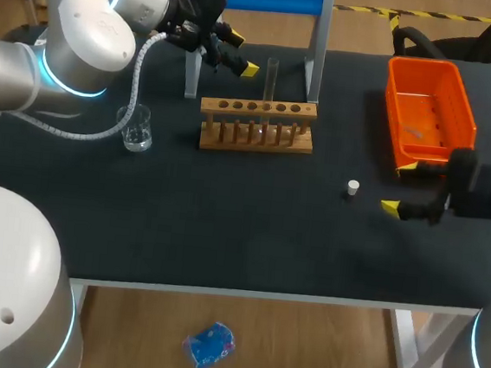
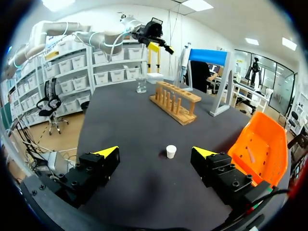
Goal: Invert the test tube, pick up the pipette, mount the tip to pipette, aspirate from beaker and dispense into the tube, eject the tip, return the pipette, and cap with the stopper.
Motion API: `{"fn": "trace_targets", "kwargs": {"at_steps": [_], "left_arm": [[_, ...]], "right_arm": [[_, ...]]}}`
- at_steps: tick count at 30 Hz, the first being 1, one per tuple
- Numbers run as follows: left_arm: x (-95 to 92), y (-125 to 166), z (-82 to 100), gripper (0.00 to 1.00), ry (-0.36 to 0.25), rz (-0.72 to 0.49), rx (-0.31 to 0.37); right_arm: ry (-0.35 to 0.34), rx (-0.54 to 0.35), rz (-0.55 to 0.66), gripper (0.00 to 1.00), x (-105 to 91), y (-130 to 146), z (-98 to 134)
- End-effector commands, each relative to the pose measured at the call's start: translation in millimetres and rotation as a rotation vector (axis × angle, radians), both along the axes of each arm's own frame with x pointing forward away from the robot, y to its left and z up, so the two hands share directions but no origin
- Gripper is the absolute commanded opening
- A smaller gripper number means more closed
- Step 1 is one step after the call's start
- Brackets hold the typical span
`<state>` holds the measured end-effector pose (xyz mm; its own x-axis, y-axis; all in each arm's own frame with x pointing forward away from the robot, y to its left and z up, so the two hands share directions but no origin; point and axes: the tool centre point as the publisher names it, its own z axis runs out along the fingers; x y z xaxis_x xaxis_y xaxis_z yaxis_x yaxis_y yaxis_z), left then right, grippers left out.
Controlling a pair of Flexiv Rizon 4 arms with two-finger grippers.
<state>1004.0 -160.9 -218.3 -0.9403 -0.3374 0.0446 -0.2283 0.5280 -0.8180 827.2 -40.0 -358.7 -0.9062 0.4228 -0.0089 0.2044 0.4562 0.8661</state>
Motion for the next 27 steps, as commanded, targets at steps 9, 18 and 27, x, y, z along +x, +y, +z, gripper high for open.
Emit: {"fn": "trace_targets", "kwargs": {"at_steps": [9, 18, 27], "left_arm": [[0.1, 0, 1.0, 1.0, 0.004, -0.001, 0.004], [0.1, 0, 1.0, 1.0, 0.004, -0.001, 0.004], [0.1, 0, 1.0, 1.0, 0.004, -0.001, 0.004]], "right_arm": [[0.048, -0.052, -0.003, 0.99, 24.3, 24, -33], [0.078, -0.088, 0.0, 0.95, 40.6, 34, -52], [0.09, -0.101, -0.006, 0.88, 55.2, 39, -61]]}}
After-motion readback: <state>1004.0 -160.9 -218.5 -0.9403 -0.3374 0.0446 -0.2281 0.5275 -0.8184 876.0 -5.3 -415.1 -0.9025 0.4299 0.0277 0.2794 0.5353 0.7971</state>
